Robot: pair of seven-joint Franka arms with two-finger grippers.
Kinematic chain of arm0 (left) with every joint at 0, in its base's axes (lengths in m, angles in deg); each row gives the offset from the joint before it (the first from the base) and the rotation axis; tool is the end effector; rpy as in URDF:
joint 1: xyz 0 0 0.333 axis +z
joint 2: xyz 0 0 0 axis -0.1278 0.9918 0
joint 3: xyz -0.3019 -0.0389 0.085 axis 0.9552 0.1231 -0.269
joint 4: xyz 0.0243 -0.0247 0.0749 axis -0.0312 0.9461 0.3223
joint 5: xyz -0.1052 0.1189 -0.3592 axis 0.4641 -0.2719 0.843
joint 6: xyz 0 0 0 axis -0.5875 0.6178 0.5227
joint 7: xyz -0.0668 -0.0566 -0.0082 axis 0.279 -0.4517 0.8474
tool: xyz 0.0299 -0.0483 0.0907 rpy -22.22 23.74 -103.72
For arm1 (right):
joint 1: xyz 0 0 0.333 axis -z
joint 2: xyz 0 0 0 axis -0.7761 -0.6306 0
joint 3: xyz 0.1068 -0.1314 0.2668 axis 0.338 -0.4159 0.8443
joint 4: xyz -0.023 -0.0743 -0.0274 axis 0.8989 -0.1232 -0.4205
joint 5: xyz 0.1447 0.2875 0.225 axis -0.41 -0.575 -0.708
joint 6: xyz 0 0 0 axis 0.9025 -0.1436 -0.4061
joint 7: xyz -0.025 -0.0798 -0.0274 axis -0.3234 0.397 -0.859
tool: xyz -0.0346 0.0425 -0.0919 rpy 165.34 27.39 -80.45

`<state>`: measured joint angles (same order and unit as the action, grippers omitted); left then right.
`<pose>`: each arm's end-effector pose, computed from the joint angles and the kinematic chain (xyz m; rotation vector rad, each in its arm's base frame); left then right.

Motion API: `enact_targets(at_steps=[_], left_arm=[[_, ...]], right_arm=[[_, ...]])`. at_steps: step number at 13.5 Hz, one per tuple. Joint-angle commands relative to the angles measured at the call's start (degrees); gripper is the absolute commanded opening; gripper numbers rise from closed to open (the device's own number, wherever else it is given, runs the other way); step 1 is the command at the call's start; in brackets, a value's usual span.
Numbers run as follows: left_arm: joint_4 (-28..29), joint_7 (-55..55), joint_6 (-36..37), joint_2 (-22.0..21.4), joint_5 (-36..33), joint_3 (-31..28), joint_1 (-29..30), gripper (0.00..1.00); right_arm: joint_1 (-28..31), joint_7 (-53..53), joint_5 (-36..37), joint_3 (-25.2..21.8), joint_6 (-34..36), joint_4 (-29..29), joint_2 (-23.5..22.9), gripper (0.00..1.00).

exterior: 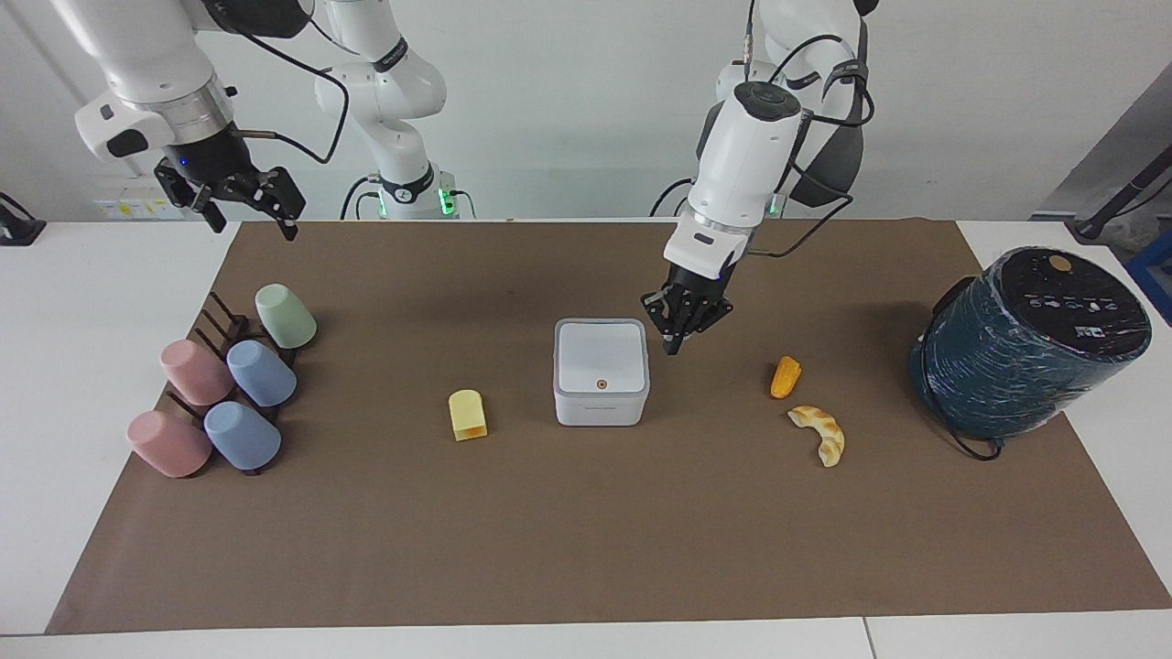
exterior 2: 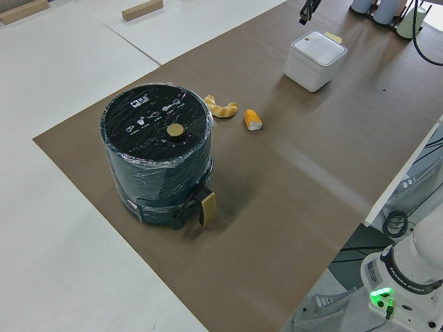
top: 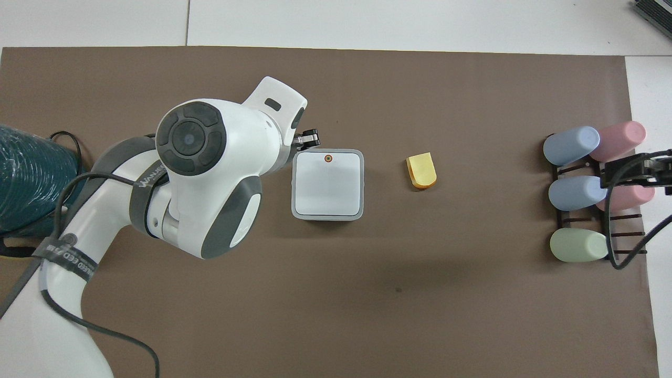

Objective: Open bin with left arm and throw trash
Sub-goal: 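Reach the left gripper to the white bin lid and grasp it, then remove the lid with the left gripper while the right gripper reaches the block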

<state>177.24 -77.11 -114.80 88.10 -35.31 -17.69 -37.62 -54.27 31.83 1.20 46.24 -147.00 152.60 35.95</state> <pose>0.5582 -0.3509 0.4824 2.8777 0.2026 0.3177 0.5305 -0.0260 0.6350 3.0939 -0.2033 -0.0267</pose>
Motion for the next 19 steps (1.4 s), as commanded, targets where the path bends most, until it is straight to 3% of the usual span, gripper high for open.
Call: enact_targets(at_steps=[1, 7, 19], left_arm=[[-0.49, -1.92, -2.47, 2.46, 0.09, -1.07, -2.51, 0.0], [-0.4, -1.93, -2.56, 3.08, 0.0, -1.07, -3.56, 0.0], [-0.93, -2.72, -8.63, 8.27, 0.0, -1.16, -4.53, 0.0]], right_arm=[[0.47, -1.59, 0.44, 0.44, -0.33, 2.24, 1.91, 1.0], [0.47, -1.68, 0.44, 0.44, -0.33, 2.51, 2.0, 1.0], [0.47, -1.68, 0.44, 0.44, -0.33, 2.6, 2.0, 1.0]])
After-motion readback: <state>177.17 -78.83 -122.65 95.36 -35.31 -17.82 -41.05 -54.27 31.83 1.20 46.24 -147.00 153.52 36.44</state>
